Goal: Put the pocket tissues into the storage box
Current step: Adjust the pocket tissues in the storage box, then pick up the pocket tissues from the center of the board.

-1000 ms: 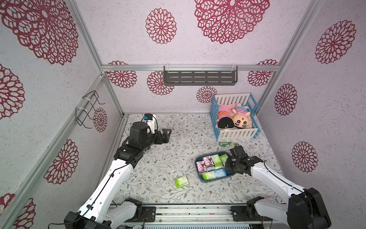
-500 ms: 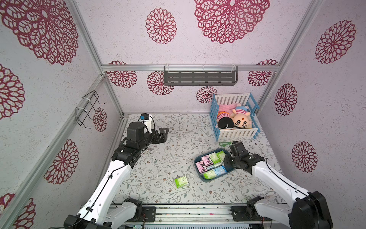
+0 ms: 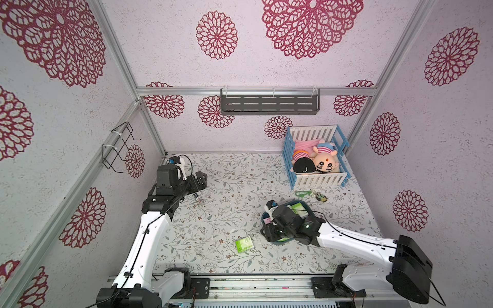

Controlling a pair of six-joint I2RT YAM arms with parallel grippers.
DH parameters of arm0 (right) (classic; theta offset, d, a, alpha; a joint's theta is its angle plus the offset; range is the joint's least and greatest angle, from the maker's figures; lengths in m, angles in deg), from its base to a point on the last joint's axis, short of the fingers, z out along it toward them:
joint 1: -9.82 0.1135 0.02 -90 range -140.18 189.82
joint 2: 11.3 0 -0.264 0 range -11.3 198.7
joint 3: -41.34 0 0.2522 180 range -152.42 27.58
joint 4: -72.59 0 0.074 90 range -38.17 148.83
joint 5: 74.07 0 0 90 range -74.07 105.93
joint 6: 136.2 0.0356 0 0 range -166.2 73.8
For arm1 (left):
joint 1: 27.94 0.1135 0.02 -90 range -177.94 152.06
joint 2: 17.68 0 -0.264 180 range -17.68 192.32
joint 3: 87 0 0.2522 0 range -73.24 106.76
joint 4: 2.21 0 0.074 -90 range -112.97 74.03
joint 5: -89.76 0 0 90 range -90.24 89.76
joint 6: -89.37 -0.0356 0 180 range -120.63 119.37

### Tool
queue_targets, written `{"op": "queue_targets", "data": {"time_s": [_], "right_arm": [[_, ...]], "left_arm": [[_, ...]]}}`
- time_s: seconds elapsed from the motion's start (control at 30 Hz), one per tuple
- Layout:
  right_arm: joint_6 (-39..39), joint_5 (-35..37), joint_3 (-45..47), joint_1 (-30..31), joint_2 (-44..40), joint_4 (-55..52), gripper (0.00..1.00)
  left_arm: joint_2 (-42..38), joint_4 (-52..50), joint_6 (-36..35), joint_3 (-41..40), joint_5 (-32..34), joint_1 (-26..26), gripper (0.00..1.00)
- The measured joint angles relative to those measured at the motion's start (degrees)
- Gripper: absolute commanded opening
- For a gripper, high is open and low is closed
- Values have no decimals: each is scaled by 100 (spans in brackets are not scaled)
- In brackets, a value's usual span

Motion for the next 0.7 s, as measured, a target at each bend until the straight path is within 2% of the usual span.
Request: {"op": "queue_targets", "data": {"time_s": [0.13, 0.23, 0.47, 0.63, 0.7], "right_arm": [[61, -101, -365, 391, 782, 380, 62], [181, -107, -625, 527, 1327, 485, 63], [568, 179, -745, 549, 1801, 387, 65], [643, 72, -796, 551, 1989, 501, 61], [662, -11, -796, 551, 2092, 577, 56]], "left_arm": [[-17, -127, -66, -273, -133, 739, 97], [26, -214, -92, -450, -175, 1108, 97], [39, -212, -107, -485, -378, 1180, 97], [39, -208, -114, -485, -407, 1185, 97], [39, -208, -120, -485, -409, 1185, 97]]}}
